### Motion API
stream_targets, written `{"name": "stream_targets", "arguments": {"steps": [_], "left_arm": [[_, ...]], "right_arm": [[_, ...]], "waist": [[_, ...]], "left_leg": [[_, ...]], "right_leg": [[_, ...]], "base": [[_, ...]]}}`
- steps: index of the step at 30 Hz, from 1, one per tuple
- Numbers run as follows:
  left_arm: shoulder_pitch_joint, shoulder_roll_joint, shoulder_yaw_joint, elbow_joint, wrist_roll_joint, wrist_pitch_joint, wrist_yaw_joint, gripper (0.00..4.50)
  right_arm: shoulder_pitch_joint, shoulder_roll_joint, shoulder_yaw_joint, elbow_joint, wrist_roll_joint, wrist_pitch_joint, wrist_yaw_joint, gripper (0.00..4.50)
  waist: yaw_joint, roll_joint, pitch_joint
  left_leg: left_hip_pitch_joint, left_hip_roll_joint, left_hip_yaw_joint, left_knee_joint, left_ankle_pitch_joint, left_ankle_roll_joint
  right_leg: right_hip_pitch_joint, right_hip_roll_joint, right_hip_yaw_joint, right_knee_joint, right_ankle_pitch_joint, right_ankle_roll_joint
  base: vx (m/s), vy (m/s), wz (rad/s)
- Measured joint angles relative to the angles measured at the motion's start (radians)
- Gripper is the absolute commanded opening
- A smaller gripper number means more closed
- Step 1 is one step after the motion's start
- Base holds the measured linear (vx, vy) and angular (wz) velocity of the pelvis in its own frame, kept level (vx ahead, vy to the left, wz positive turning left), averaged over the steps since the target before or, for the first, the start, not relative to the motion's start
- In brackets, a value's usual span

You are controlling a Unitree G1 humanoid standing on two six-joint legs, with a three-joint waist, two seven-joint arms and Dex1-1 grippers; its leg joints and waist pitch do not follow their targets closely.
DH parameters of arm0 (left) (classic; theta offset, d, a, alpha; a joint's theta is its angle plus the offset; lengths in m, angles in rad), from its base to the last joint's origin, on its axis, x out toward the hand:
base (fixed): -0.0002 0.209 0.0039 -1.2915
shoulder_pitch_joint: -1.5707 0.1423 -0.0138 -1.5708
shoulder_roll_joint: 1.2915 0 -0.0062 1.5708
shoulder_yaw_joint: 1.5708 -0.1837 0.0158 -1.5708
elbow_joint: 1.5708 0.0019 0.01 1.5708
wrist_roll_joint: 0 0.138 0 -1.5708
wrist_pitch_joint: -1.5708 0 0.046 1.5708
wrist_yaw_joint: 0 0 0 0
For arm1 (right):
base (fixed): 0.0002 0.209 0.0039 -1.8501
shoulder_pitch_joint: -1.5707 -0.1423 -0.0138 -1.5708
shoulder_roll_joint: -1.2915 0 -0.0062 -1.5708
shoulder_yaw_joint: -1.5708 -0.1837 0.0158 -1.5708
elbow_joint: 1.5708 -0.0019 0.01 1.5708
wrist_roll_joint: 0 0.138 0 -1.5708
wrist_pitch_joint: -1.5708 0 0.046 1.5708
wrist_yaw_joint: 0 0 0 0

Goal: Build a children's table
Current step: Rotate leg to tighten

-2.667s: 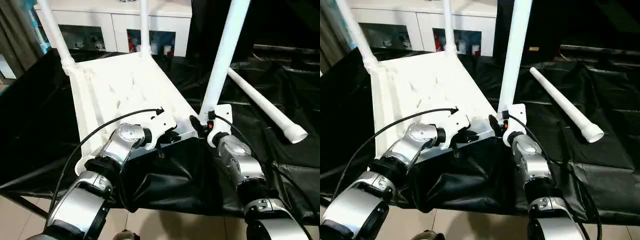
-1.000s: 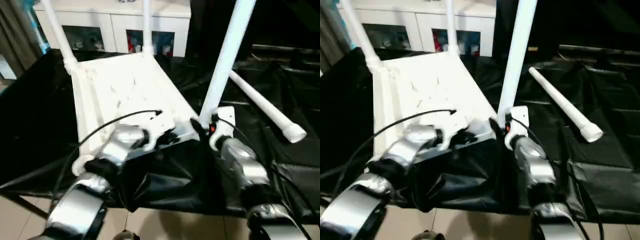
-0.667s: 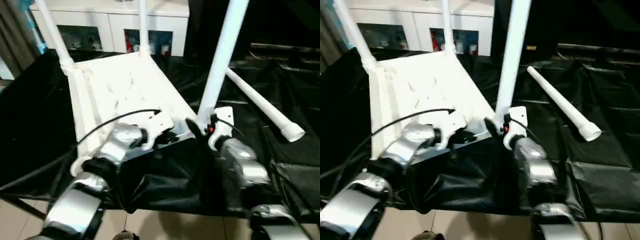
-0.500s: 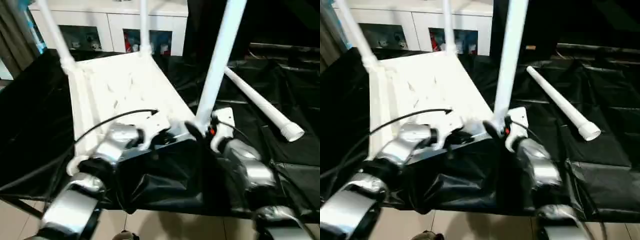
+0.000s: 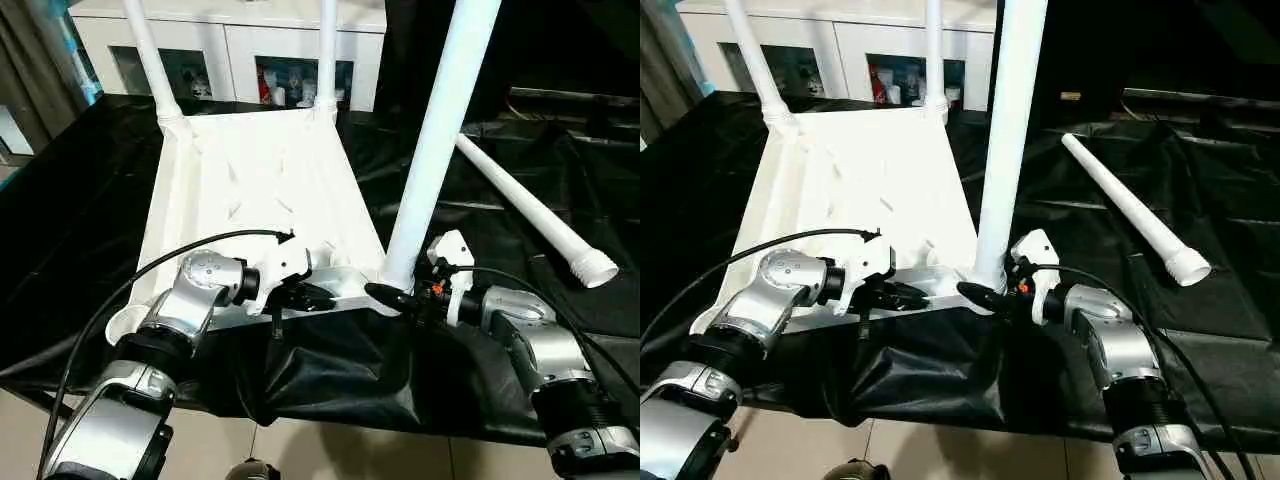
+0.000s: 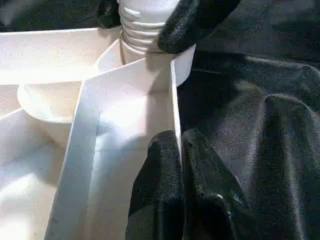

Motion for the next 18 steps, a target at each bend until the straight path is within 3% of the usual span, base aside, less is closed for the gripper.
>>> {"name": "stream_targets", "arguments": {"steps": [6,11,14,18], "left_arm": [[0.0,0.0,-0.002,0.0,0.001,0.0,0.001,0.0],[-0.044,-0.052,-0.002,0.07,0.048,-0.004,0.162,0.0],[-0.084,-0.103,-0.002,0.125,0.07,0.021,0.274,0.0],[-0.12,-0.166,-0.002,0.169,0.091,0.05,0.378,0.0]], "right_arm": [[0.01,0.002,-0.002,-0.012,-0.002,0.006,-0.007,2.84],[-0.032,0.09,-0.053,0.068,-0.037,-0.019,-0.256,2.79],[-0.073,0.16,-0.104,0.122,-0.048,-0.022,-0.454,2.79],[-0.122,0.204,-0.129,0.177,-0.065,-0.027,-0.616,2.79]], "waist": [[0.004,0.0,0.0],[-0.01,-0.001,0.0],[-0.012,-0.002,0.0],[-0.009,-0.001,0.0]], "left_leg": [[0.0,0.0,0.0,0.0,0.0,0.0],[0.002,0.0,0.0,0.003,0.0,0.0],[0.003,0.0,0.0,0.003,0.0,0.0],[0.003,-0.001,0.0,0.003,0.0,0.0]], "right_leg": [[0.0,0.0,0.0,0.0,0.0,0.0],[0.001,0.0,0.001,0.003,0.001,-0.001],[0.001,0.0,0.002,0.002,0.001,-0.001],[0.003,-0.001,0.003,0.002,0.001,-0.001]], "base": [[0.0,0.0,0.0],[0.0,0.0,0.0],[0.0,0.0,0.0],[0.0,0.0,0.0]]}}
